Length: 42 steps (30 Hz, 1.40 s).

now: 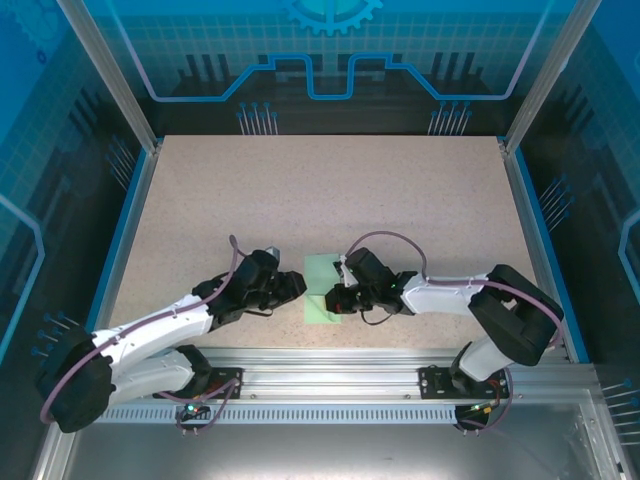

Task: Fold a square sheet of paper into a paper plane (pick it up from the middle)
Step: Fold the triangle at the bottom-center of the table.

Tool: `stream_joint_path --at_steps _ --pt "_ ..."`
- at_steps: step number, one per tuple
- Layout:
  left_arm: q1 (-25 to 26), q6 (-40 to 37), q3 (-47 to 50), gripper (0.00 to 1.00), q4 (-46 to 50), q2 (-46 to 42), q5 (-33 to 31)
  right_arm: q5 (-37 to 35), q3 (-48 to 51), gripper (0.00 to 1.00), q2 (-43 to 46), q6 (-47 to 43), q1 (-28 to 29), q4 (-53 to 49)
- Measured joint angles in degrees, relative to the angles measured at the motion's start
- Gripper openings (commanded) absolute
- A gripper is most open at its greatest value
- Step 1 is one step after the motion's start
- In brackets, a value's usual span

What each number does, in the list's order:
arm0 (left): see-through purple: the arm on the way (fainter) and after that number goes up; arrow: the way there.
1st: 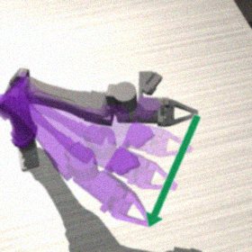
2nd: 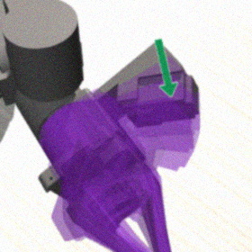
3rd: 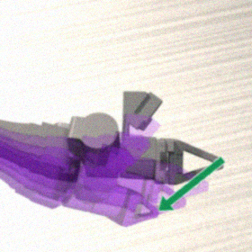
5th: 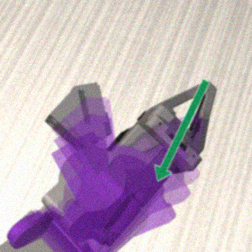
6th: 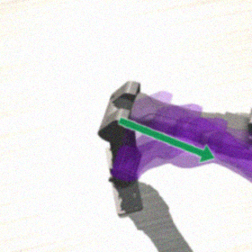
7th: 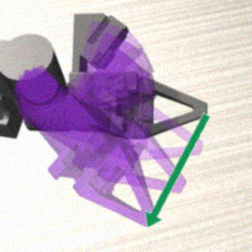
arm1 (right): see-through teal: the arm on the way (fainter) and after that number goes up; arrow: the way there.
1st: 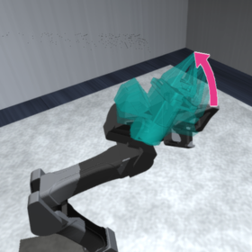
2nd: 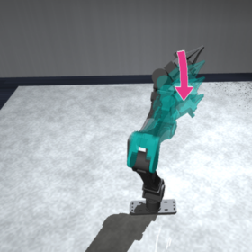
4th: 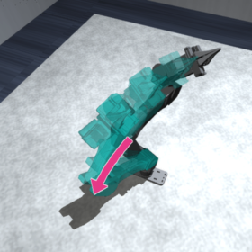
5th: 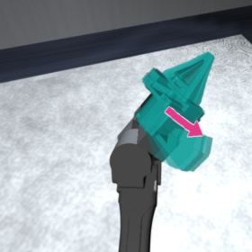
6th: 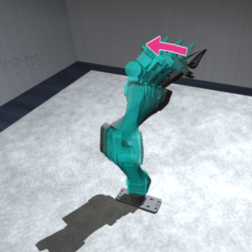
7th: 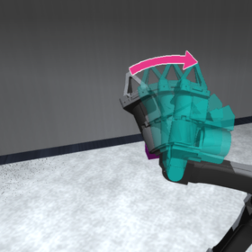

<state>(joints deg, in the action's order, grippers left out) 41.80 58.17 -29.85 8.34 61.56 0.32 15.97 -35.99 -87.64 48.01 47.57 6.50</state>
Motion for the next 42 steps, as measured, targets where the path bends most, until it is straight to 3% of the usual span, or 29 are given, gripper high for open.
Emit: stream_joint_path --at_steps 15,42 --pt "1.79 0.17 -0.63 0.40 -2.73 6.80 0.76 6.14 0.00 0.04 -1.60 -4.66 -6.62 -0.13" --pt "4.13 0.20 -3.82 0.39 -4.37 12.87 1.20 10.97 -6.14 0.07 -6.27 -17.38 -9.75 -9.18"
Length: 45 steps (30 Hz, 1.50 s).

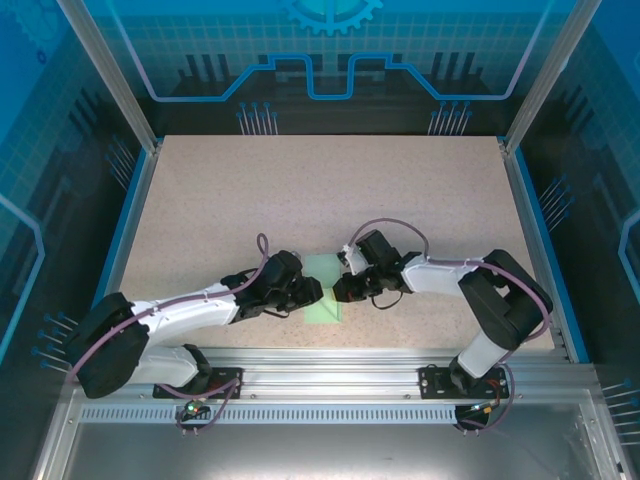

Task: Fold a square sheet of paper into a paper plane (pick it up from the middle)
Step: Fold the triangle at the bottom-center of the table.

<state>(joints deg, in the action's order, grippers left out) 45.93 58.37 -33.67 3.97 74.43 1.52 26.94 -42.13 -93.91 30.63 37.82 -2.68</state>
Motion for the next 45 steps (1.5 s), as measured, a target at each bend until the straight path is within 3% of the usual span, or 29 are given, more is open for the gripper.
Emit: stream_joint_path --at_steps 45 --pt "0.74 1.75 -3.08 0.26 -4.79 9.88 0.02 0.63 -3.32 0.07 -4.79 -4.15 -2.16 -4.17"
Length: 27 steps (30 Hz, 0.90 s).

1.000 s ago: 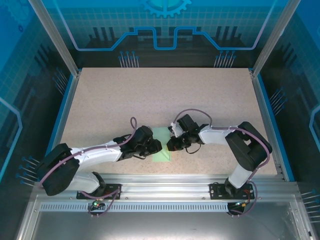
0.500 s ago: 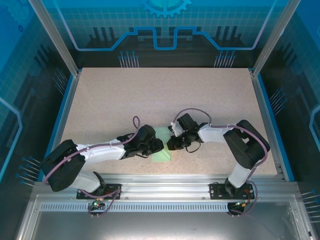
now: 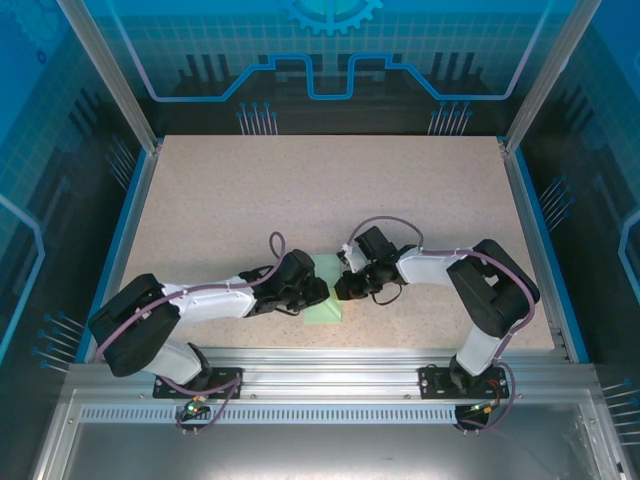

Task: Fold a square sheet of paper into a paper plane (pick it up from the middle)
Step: Fold the triangle at the bottom-center of the table.

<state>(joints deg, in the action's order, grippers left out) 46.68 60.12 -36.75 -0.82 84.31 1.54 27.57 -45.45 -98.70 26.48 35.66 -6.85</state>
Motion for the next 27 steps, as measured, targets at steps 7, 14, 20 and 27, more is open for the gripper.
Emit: stream_joint_path --at_steps 7,14,20,27 --pt "0.00 0.00 -0.81 0.26 -0.85 1.40 0.00 -0.07 0.11 0.07 0.00 0.24 -0.09 0.04" --pt "0.00 0.17 -1.38 0.25 -1.11 3.06 0.00 -0.07 0.13 0.07 0.00 0.46 -0.09 0.42" --pt "0.00 0.96 -1.36 0.24 -1.27 4.61 0.00 -0.07 0.13 0.08 0.00 0.48 -0.09 0.44" --pt "0.00 1.46 -1.36 0.23 -1.51 5.29 0.00 -0.02 0.13 0.15 0.00 0.98 -0.09 0.42"
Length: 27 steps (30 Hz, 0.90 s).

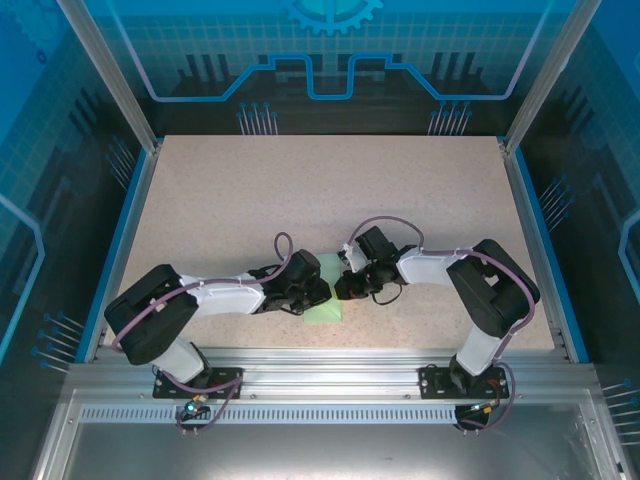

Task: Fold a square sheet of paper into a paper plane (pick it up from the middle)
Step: Fold the triangle at the bottom-center of the table.

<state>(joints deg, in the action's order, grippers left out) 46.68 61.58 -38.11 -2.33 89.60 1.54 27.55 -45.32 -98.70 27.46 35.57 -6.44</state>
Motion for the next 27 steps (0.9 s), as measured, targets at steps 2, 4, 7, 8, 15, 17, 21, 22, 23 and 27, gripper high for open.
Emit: stream_joint_path --at_steps 2,4,7,8,15,17,21,22,23,27 --pt "0.00 0.00 0.00 0.23 -0.22 0.24 0.00 0.02 0.00 0.19 0.02 0.24 0.00 0.00" --pt "0.00 0.02 0.00 0.23 -0.39 0.52 0.00 0.04 0.00 0.23 0.31 0.44 0.00 -0.17" --pt "0.00 0.02 0.00 0.23 -0.59 0.74 0.00 -0.46 0.13 0.28 1.95 0.61 0.00 -0.85" --pt "0.00 0.02 0.00 0.23 -0.59 0.76 -0.02 -0.72 0.46 0.29 3.04 0.70 -0.02 -1.07" --pt "0.00 0.02 0.00 0.22 -0.61 0.79 -0.02 -2.91 2.95 0.27 11.23 1.18 -0.66 -3.21" --pt "0.00 0.02 0.00 0.22 -0.59 0.79 -0.02 -2.75 3.98 0.28 12.83 1.66 -0.74 -3.17" --pt "0.02 0.02 0.00 0.22 -0.61 0.79 -0.02 -1.03 5.05 0.35 13.51 2.73 -0.57 -3.17" --pt "0.00 0.02 0.00 0.22 -0.63 0.79 -0.02 -0.70 5.16 0.36 13.51 2.84 -0.35 -3.15" --pt "0.02 0.02 0.00 0.22 -0.63 0.79 -0.02 -0.24 5.18 0.36 13.40 3.04 -0.13 -3.17" --pt "0.00 0.04 0.00 0.23 -1.09 0.79 -0.02 0.76 5.16 0.37 11.41 3.69 1.07 -2.43"
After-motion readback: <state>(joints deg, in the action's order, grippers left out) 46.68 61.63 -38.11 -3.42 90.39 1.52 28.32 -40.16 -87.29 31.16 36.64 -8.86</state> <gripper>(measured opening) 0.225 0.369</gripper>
